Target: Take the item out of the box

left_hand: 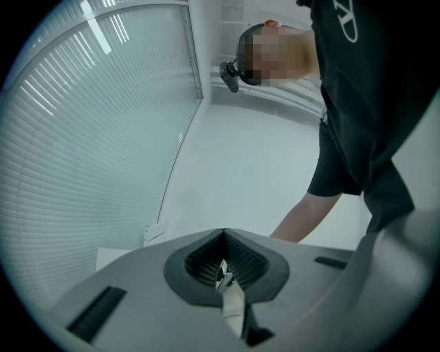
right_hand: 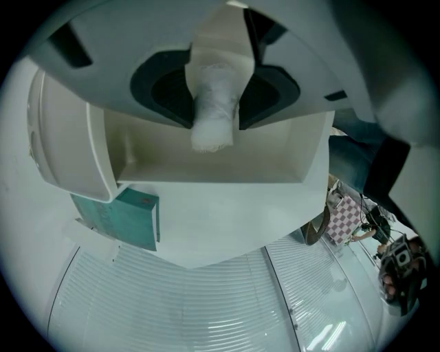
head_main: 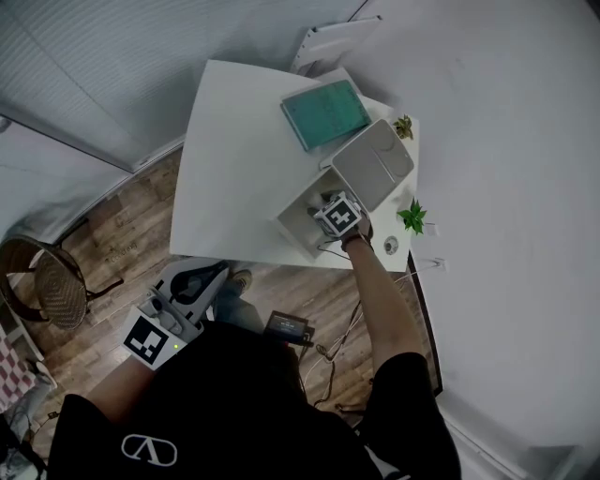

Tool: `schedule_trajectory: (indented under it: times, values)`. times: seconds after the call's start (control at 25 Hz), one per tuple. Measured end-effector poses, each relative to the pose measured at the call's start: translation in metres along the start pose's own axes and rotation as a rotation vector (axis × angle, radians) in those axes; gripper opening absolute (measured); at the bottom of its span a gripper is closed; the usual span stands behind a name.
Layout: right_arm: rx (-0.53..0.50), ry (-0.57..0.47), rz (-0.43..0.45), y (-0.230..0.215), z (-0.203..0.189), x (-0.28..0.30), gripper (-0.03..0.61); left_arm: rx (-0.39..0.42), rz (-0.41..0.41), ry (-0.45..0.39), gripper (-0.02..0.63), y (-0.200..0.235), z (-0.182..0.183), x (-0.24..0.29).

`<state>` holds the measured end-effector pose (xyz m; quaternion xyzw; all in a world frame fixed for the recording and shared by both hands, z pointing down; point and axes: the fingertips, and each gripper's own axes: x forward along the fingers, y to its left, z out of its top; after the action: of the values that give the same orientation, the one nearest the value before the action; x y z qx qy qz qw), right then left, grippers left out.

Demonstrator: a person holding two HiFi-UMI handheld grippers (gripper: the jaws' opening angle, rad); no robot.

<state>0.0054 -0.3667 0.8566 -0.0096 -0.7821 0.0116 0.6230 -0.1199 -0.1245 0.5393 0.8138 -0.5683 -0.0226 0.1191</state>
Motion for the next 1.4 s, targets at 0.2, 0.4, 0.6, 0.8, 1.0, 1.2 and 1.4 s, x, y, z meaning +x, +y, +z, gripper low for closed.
schedule_trajectory:
  times: [0.2,0.4,0.6,0.8,1.0,1.2,1.4]
  values:
    - [0.001,0.029,-0.006,-0.001,-0.005,0.003,0.183,0.006,-0.005,0.008,0.005,-0.007,-0.003,0.000]
    - [-0.009,0.038,-0.008,-0.001,-0.004,0.005,0.181,-0.003,0.004,0.014,0.005,-0.007,-0.004,-0.003]
    - [-0.030,0.025,-0.018,0.004,0.001,-0.002,0.179,0.004,-0.002,0.007,0.005,-0.009,-0.001,-0.001]
    - [-0.043,-0.010,-0.034,0.008,0.010,-0.023,0.181,-0.001,-0.017,-0.005,0.005,-0.010,0.005,0.004]
    - [-0.061,-0.078,-0.096,0.002,0.025,-0.062,0.181,0.011,-0.044,-0.022,0.005,-0.014,0.016,0.014]
    - [-0.073,-0.166,-0.177,0.000,0.042,-0.120,0.183,0.033,-0.092,-0.052,0.005,-0.020,0.033,0.027]
    - [-0.096,-0.264,-0.274,0.002,0.056,-0.184,0.183,0.056,-0.142,-0.081,0.005,-0.029,0.050,0.043]
